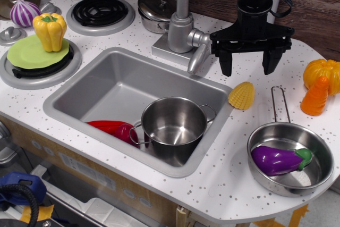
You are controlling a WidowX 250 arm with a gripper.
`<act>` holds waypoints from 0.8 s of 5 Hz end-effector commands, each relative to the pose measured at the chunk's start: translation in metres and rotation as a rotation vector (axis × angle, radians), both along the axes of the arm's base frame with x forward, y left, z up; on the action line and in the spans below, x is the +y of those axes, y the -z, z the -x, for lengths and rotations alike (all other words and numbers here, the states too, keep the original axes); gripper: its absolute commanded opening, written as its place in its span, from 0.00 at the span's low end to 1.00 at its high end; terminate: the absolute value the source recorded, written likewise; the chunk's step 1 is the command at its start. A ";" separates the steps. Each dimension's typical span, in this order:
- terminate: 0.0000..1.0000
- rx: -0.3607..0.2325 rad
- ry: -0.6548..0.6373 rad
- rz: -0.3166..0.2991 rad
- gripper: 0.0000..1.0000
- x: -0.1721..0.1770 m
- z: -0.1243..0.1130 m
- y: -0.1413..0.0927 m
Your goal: Put corn in pot which is in sink
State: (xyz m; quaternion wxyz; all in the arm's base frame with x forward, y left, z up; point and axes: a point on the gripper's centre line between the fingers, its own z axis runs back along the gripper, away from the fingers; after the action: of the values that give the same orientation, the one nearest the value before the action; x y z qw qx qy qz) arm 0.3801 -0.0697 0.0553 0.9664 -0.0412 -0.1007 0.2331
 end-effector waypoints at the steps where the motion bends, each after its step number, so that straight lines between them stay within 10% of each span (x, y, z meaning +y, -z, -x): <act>1: 0.00 0.000 0.000 0.000 1.00 0.000 0.000 0.000; 4: 0.00 -0.009 -0.022 0.106 1.00 0.003 0.007 0.024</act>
State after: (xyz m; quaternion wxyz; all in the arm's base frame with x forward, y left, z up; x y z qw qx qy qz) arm 0.3702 -0.0676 0.0199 0.9610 -0.0893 -0.0835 0.2480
